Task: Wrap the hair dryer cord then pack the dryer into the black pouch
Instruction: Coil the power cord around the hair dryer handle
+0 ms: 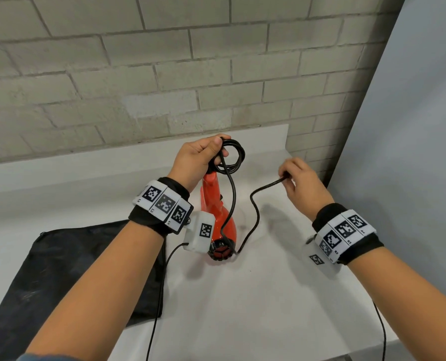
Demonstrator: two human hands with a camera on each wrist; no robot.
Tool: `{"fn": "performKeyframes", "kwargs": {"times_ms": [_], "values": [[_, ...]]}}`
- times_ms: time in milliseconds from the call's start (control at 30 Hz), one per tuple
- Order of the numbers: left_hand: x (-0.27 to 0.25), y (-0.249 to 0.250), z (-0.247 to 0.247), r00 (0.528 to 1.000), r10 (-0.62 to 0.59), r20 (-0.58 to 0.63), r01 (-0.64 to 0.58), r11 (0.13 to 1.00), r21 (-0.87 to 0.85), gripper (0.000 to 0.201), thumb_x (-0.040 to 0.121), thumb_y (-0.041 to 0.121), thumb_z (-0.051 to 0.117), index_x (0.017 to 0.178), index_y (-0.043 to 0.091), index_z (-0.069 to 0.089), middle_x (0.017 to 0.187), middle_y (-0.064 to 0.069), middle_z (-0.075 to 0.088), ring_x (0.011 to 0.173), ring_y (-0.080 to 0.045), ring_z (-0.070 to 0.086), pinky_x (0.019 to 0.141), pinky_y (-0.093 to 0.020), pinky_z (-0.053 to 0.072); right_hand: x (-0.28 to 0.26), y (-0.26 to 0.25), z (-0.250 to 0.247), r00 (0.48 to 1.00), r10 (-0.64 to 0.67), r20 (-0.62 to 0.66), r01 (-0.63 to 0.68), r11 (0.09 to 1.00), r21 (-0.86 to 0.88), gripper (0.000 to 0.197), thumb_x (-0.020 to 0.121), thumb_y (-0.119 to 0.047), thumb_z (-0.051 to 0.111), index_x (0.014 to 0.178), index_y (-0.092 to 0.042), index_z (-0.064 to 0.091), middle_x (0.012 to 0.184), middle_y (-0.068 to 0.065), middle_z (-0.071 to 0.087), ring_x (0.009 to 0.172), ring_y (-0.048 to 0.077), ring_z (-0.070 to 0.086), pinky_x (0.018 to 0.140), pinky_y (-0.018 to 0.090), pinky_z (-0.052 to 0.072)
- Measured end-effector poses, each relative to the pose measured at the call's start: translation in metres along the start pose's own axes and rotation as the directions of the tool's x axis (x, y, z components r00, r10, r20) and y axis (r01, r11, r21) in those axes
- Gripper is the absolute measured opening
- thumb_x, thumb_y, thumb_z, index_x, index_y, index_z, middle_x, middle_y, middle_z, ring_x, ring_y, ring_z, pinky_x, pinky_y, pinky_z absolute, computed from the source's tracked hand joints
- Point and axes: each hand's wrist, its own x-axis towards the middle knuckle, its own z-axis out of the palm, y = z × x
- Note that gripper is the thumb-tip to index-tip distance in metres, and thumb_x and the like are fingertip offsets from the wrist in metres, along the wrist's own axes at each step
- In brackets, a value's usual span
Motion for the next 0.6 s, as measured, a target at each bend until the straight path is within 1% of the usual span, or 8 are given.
{"fn": "performKeyframes", "kwargs": {"times_ms": [67,100,167,233,333,467,533,600], "values": [[0.0,0.0,0.0,1.0,0.0,-0.018,0.0,1.0,0.004,0.022,0.094,0.02,0.044,0.096,0.02,0.065,0.056,0.011,0.062,0.045,0.0,0.044,0.042,-0.013,0.036,0.003,-0.022,-0.006,0.978,-0.163,-0.128,0.184,0.968,0.172,0.012,0.082,0.008,0.053,0.087,-0.001,0.059,0.094,0.009,0.053,0.08,0.008,0.048,0.08,0.013,0.045],[0.001,0.0,0.0,1.0,-0.002,-0.026,0.003,1.0,0.004,0.022,0.094,0.02,0.044,0.095,0.02,0.066,0.055,0.011,0.061,0.045,-0.001,0.044,0.041,-0.013,0.035,0.003,-0.032,-0.008,0.955,-0.215,-0.204,0.259,0.94,0.224,0.009,0.083,0.004,0.055,0.087,-0.002,0.06,0.094,0.007,0.052,0.083,0.003,0.048,0.081,0.009,0.043],[0.003,-0.001,0.0,0.999,-0.009,-0.033,0.009,1.0,0.006,0.022,0.094,0.02,0.045,0.091,0.022,0.067,0.055,0.01,0.06,0.045,-0.002,0.043,0.042,-0.014,0.034,0.004,-0.048,-0.006,0.912,-0.256,-0.321,0.355,0.885,0.302,0.007,0.084,-0.006,0.057,0.09,-0.009,0.06,0.095,0.004,0.051,0.09,-0.005,0.05,0.083,0.01,0.045],[0.003,-0.001,-0.001,0.999,-0.014,-0.031,0.014,1.0,0.0,0.023,0.093,0.021,0.045,0.088,0.024,0.068,0.059,0.007,0.058,0.045,-0.003,0.042,0.042,-0.015,0.034,0.004,-0.059,-0.001,0.899,-0.256,-0.354,0.388,0.841,0.377,0.009,0.083,-0.011,0.058,0.091,-0.014,0.059,0.096,0.002,0.053,0.093,-0.008,0.052,0.082,0.014,0.048],[0.005,-0.002,-0.002,1.0,-0.01,-0.002,0.01,1.0,0.019,0.022,0.093,0.023,0.046,0.091,0.023,0.068,0.062,0.0,0.053,0.046,-0.004,0.042,0.046,-0.017,0.035,0.008,-0.064,0.012,0.908,-0.264,-0.326,0.39,0.817,0.424,0.012,0.08,-0.005,0.064,0.091,-0.01,0.062,0.093,0.002,0.054,0.092,-0.011,0.053,0.08,0.01,0.048],[0.005,-0.002,0.002,0.997,-0.023,0.076,0.023,1.0,0.005,0.022,0.093,0.024,0.046,0.095,0.02,0.068,0.044,0.01,0.046,0.053,-0.015,0.041,0.06,-0.028,0.037,0.017,-0.067,0.022,0.928,-0.236,-0.289,0.339,0.86,0.383,0.012,0.078,0.004,0.064,0.088,-0.003,0.065,0.087,0.005,0.054,0.083,-0.005,0.054,0.078,0.006,0.046],[0.004,-0.001,0.005,0.996,-0.019,0.087,0.017,1.0,0.02,0.022,0.093,0.022,0.046,0.096,0.019,0.068,0.044,0.01,0.044,0.05,-0.011,0.041,0.058,-0.025,0.038,0.021,-0.071,0.025,0.933,-0.227,-0.279,0.308,0.905,0.294,0.01,0.076,0.006,0.063,0.085,0.0,0.064,0.082,0.002,0.05,0.074,-0.007,0.049,0.072,0.001,0.039],[0.004,0.0,0.007,0.995,-0.005,0.103,0.0,0.999,0.052,0.022,0.093,0.024,0.047,0.098,0.021,0.068,0.049,0.004,0.045,0.048,-0.008,0.038,0.052,-0.022,0.035,0.025,-0.078,0.028,0.944,-0.156,-0.292,0.222,0.953,0.209,0.012,0.074,0.006,0.063,0.083,-0.001,0.059,0.081,-0.003,0.043,0.068,-0.002,0.04,0.067,0.005,0.037]]}}
